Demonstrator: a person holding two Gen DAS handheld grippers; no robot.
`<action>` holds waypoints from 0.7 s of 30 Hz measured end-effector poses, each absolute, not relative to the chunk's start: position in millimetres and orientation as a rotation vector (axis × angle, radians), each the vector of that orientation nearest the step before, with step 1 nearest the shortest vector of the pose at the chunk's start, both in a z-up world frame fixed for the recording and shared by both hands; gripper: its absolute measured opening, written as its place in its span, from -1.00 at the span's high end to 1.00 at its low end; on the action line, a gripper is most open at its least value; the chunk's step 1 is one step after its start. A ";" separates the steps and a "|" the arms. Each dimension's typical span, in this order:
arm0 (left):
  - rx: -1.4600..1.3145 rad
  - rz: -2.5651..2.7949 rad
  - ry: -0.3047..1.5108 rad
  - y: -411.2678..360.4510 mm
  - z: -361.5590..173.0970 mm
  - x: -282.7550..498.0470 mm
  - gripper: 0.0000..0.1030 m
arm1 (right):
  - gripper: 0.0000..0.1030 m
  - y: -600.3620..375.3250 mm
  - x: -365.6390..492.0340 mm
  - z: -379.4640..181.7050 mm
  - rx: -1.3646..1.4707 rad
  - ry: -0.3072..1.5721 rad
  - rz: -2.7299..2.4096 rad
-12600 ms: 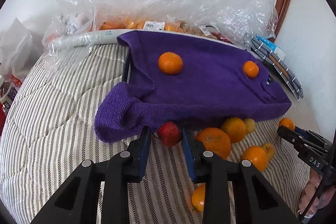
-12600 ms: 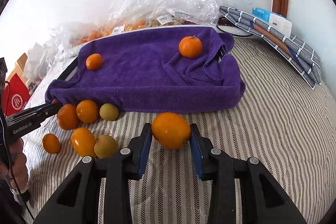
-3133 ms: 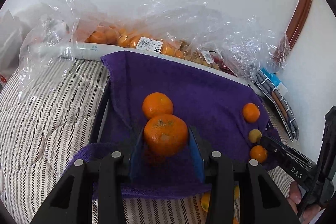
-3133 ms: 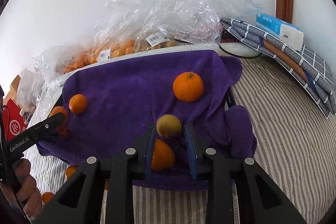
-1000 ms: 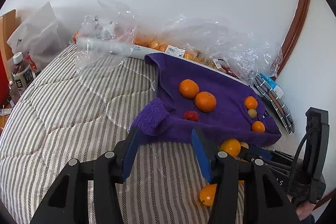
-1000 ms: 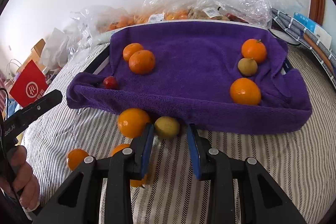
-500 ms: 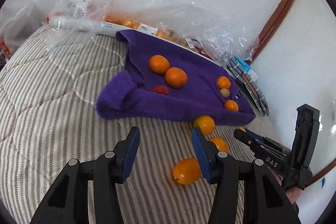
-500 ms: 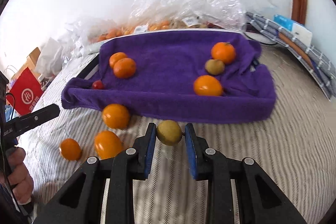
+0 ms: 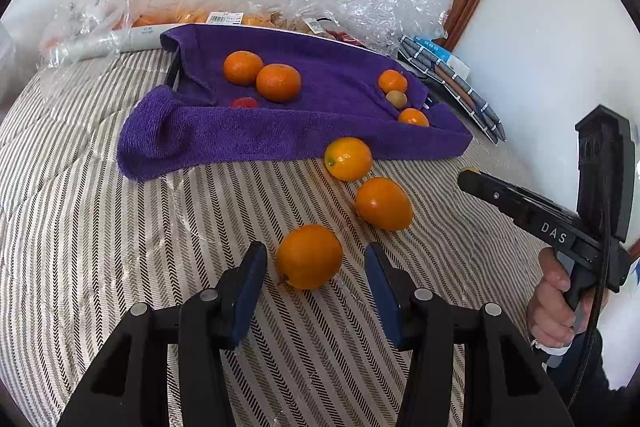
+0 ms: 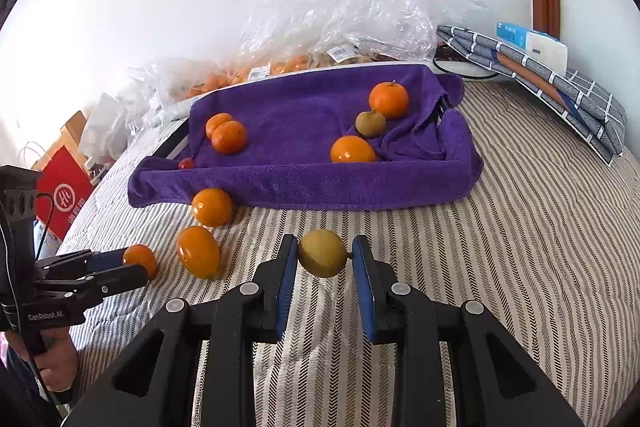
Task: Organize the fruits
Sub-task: 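Reach down and grasp a yellow-green fruit with the right tool while the left tool grasps an orange, then carry the yellow-green fruit and orange over the purple towel with both tools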
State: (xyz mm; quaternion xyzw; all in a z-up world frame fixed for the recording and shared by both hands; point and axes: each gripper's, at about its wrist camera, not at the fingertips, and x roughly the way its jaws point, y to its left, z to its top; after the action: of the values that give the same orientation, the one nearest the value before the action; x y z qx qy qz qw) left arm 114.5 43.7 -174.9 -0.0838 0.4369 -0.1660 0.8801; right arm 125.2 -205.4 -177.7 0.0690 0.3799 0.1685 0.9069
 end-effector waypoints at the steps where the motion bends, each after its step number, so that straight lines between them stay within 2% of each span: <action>1: -0.171 -0.347 0.910 43.6 -174.8 114.8 0.17 | 0.46 -203.9 125.4 -177.7 0.141 0.785 0.352; 2: -0.168 -0.344 0.910 43.8 -174.9 115.2 0.36 | 0.46 -203.3 125.3 -177.7 0.138 0.787 0.354; 3: -0.174 -0.345 0.909 44.4 -175.3 115.5 0.38 | 0.46 -202.8 125.1 -177.7 0.135 0.787 0.352; 21: -0.269 -0.267 0.764 69.1 -158.7 109.7 0.38 | 0.46 -210.3 123.5 -176.5 0.176 0.765 0.357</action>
State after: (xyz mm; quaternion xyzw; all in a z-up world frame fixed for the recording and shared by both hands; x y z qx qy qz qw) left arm 109.7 69.1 -158.7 -0.1307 0.3707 -0.1296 0.9104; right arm 123.5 -210.3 -176.5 0.0855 0.3708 0.1729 0.9085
